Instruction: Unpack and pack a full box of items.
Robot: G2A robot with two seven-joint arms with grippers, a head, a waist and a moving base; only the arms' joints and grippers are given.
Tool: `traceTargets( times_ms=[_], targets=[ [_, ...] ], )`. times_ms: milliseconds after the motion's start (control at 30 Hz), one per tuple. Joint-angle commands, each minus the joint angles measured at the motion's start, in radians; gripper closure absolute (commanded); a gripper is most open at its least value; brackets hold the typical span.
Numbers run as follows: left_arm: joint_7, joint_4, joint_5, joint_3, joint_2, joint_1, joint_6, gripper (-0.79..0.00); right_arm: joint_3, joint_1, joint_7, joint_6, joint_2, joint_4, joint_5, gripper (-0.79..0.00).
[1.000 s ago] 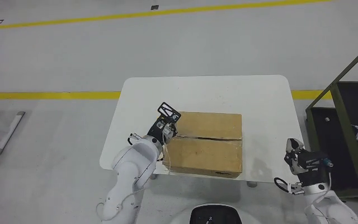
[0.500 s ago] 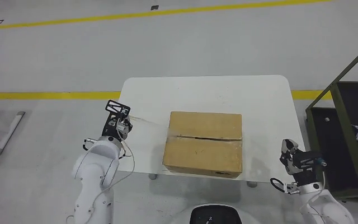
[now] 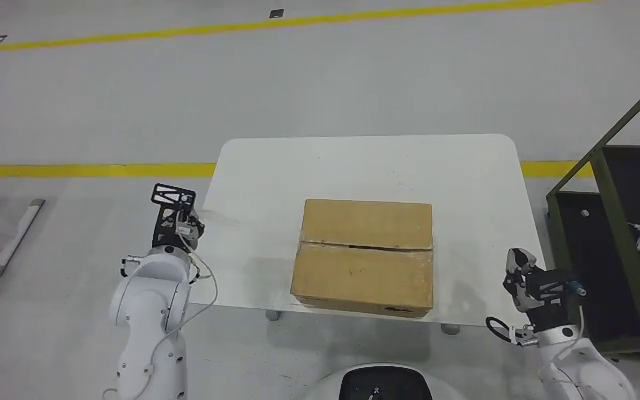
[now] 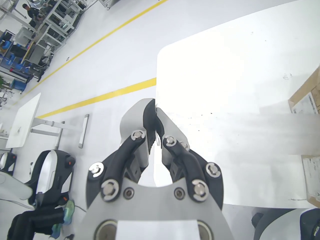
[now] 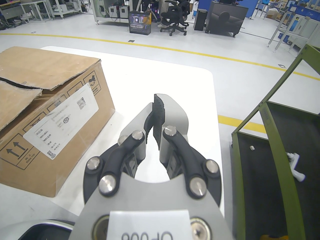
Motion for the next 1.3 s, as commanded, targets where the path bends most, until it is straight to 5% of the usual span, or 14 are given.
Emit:
traceTargets(
  times_ms=[0,33,67,100,733,867,1267],
  targets=[
    [0.01,0.014,0.005,-0.015,0.003,-0.002,0.009,0.0,0.001,0.0,0.001,0.002,0.0,-0.002,-0.001,0.0],
    [0.014,0.019,0.006,-0.021,0.004,-0.004,0.01,0.0,0.002,0.0,0.002,0.002,0.0,-0.002,-0.002,0.0],
    [0.017,0.022,-0.001,-0.027,0.004,-0.007,0.018,-0.145,0.003,0.0,0.003,0.003,0.001,-0.002,-0.002,0.0],
    [0.015,0.024,-0.007,-0.03,0.005,-0.01,0.026,-0.785,0.003,0.0,0.003,0.004,0.001,-0.002,-0.002,0.0],
    [0.035,0.006,-0.035,-0.051,0.017,-0.004,0.032,-0.785,0.01,-0.014,0.008,0.013,0.002,-0.023,-0.011,0.0],
    [0.041,-0.042,-0.13,0.016,0.012,0.003,-0.012,-0.785,0.012,-0.016,0.008,0.014,0.002,-0.026,-0.014,0.0],
    [-0.002,-0.119,-0.238,0.452,-0.016,-0.034,-0.162,-0.785,0.021,-0.028,-0.007,0.018,0.003,-0.019,-0.019,0.0]
  ],
)
